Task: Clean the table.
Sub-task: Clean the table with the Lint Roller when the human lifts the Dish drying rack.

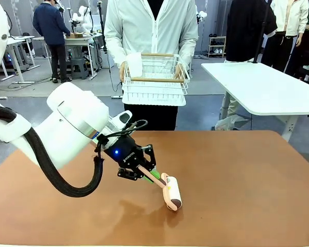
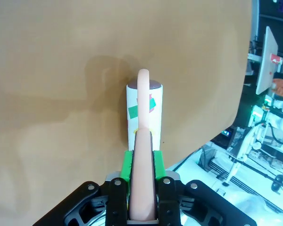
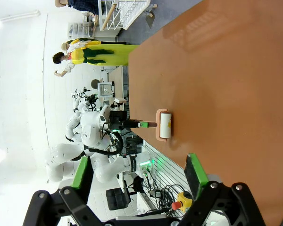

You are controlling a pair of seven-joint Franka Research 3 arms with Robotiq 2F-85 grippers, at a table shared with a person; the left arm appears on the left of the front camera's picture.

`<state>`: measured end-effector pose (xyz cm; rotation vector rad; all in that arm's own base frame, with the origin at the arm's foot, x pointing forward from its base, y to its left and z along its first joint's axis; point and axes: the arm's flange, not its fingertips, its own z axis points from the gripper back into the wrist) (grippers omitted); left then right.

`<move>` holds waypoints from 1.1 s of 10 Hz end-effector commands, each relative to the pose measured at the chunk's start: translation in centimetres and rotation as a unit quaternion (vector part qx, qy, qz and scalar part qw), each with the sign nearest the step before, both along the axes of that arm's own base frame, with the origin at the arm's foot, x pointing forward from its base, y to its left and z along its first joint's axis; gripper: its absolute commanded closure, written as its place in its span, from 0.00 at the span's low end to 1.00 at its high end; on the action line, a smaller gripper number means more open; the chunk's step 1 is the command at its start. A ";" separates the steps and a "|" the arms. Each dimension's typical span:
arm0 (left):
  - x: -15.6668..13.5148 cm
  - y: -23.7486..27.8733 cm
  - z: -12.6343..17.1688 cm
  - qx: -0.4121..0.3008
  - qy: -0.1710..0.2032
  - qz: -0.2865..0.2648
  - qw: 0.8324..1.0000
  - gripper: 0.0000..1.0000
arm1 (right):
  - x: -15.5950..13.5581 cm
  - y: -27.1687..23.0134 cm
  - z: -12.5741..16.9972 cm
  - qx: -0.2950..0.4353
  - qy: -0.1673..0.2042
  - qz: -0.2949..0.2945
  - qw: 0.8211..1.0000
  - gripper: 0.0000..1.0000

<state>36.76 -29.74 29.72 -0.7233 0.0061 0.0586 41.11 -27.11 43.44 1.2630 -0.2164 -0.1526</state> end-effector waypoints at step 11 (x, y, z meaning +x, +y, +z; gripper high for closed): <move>2.1 5.1 24.6 0.290 -0.072 -0.017 0.954 0.81 | -0.3 0.2 0.3 -0.002 -0.002 0.002 1.000 0.00</move>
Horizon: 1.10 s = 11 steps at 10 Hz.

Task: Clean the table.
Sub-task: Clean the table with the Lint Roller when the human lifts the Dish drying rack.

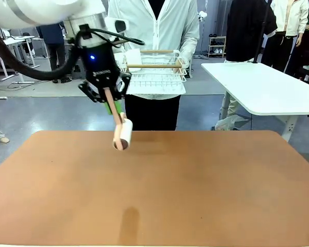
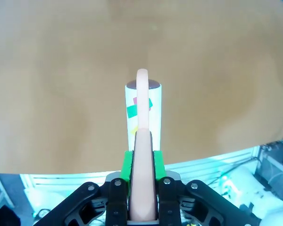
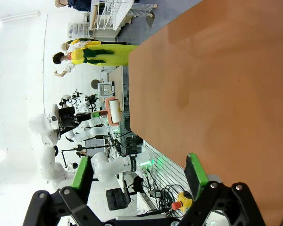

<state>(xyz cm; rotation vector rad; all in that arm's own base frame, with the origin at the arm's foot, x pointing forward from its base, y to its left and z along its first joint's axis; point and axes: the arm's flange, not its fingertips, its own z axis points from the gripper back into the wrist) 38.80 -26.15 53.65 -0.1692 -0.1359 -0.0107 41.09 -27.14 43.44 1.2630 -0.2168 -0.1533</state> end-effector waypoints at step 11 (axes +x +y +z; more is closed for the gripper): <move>2.3 12.1 0.0 0.076 -0.022 -0.062 0.995 0.81 | -0.2 0.2 0.4 -0.002 -0.002 0.002 1.000 0.00</move>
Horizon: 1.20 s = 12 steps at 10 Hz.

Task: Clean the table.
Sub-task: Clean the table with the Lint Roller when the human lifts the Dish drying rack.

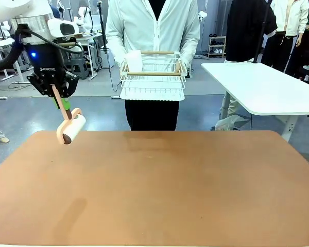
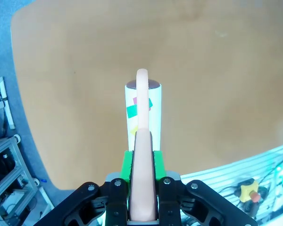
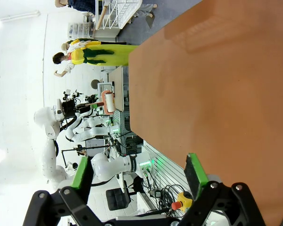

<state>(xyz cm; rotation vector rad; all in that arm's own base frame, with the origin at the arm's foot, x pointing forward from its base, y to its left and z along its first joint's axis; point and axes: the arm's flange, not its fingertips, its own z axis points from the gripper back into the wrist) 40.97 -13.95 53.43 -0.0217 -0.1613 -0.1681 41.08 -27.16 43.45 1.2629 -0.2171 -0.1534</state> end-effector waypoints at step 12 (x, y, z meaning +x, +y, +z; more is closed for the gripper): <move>14.5 8.5 0.5 -0.028 -0.028 0.048 0.998 0.81 | -0.2 0.2 0.3 -0.002 -0.002 0.002 1.000 0.00</move>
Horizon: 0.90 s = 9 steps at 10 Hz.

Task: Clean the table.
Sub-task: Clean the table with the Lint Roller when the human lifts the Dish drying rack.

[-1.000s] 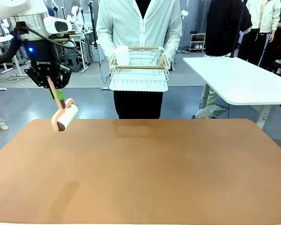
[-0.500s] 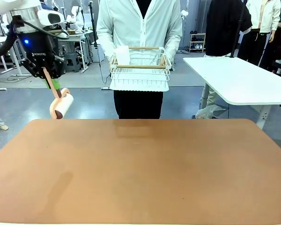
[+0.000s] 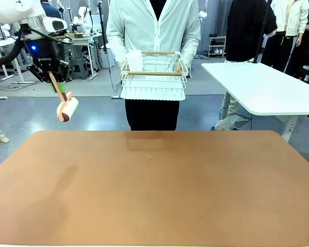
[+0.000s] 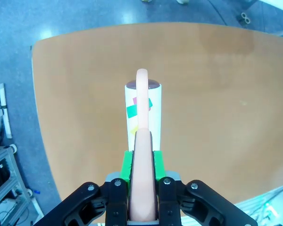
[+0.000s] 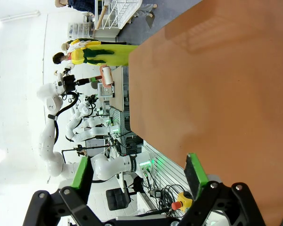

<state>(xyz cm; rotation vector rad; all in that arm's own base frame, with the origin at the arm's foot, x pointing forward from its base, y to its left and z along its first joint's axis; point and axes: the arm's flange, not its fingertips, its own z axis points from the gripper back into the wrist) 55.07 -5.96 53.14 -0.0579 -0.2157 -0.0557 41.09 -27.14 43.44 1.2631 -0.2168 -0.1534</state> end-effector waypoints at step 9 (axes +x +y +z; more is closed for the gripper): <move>0.9 0.6 0.0 -0.004 -0.001 0.008 1.000 0.81 | -0.2 0.2 0.4 -0.002 -0.002 0.002 1.000 0.00</move>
